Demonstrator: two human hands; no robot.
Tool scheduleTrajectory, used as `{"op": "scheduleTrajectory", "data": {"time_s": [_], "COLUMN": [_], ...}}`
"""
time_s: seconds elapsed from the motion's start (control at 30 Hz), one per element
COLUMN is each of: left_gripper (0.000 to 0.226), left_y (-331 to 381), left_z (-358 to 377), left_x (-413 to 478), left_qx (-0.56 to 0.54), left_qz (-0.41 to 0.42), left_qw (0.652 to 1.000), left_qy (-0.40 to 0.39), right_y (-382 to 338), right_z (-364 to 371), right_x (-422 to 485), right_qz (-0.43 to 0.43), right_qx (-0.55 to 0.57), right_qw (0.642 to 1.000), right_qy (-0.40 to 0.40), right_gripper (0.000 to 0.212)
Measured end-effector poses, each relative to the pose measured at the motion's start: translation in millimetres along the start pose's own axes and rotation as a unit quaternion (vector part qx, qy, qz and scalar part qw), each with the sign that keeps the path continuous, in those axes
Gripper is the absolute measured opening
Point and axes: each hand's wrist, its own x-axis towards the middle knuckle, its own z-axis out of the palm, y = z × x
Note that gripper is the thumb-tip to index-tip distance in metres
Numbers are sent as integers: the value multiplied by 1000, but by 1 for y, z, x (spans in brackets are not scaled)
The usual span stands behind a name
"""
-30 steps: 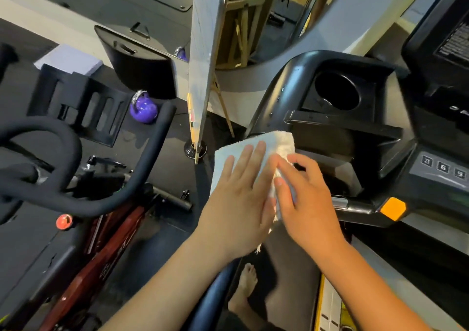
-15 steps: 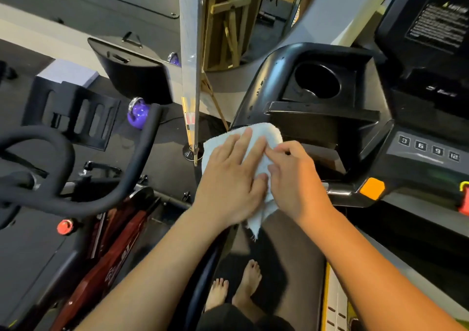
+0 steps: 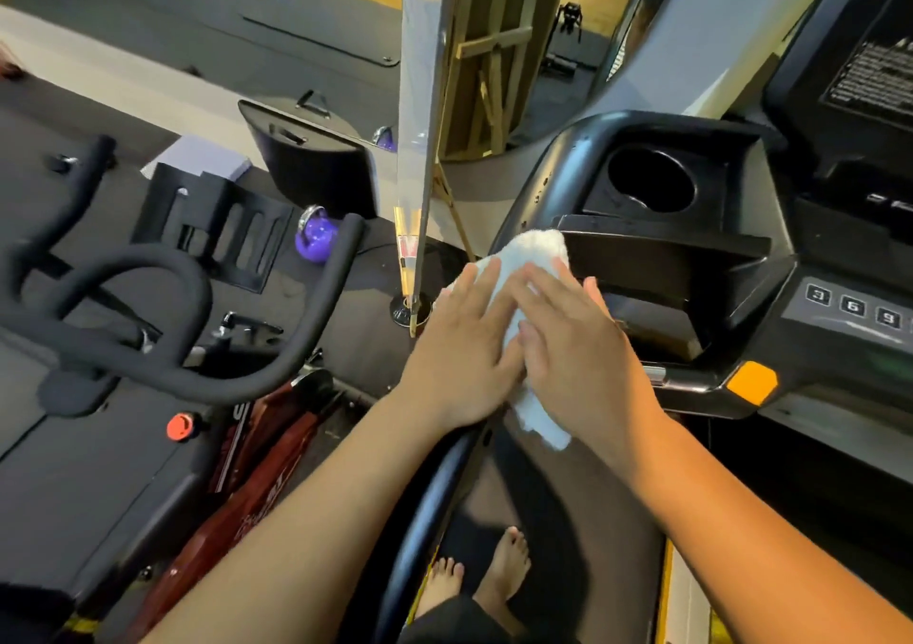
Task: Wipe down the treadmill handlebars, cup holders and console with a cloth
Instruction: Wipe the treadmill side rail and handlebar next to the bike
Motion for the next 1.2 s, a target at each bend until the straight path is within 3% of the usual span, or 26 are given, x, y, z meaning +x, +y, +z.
{"op": "scheduleTrajectory", "data": {"time_s": [0.07,0.1,0.27,0.33,0.43,0.53,0.6,0.67,0.83,0.97,1.03,1.2], "left_gripper": [67,68,66,69,71,50,53,55,70,73,71,63], "left_y": [5,6,0,-14,-32,-44,-54,-63,-61,-27,-21,-63], "left_z": [3,4,0,-1,-2,-9,-10,-3,7,-4,-4,-1], "left_x": [-24,-34,-43,-32,-18,-13,-19,-33,-73,-89,-83,-55], "left_qx": [25,28,-60,-178,-291,-423,-515,-549,-422,-269,-295,-457], "left_qz": [33,38,43,-35,-120,-123,-137,-162,-160,-117,-122,-170], "left_qw": [999,999,994,982,949,895,841,814,883,951,943,863], "left_qy": [8,11,83,55,-15,-67,-96,-101,-130,-95,-96,-130], "right_y": [-1,-2,-17,-28,-38,-35,-35,-38,-59,-60,-57,-66], "right_z": [6,6,-3,-4,10,26,32,32,22,9,7,30], "right_x": [-4,-5,2,-1,-4,1,7,7,-18,-30,-20,29], "right_qz": [-54,-37,-1,3,-6,-33,-29,-15,35,83,84,14], "right_qx": [-175,-193,-26,80,138,52,1,-18,1,25,12,-117], "right_qw": [979,974,994,995,989,995,996,996,994,991,991,985], "right_qy": [-85,-112,-103,-63,-61,-81,-82,-91,-102,-98,-108,-129], "right_gripper": [55,53,55,54,48,57,58,56,53,54,53,49]}}
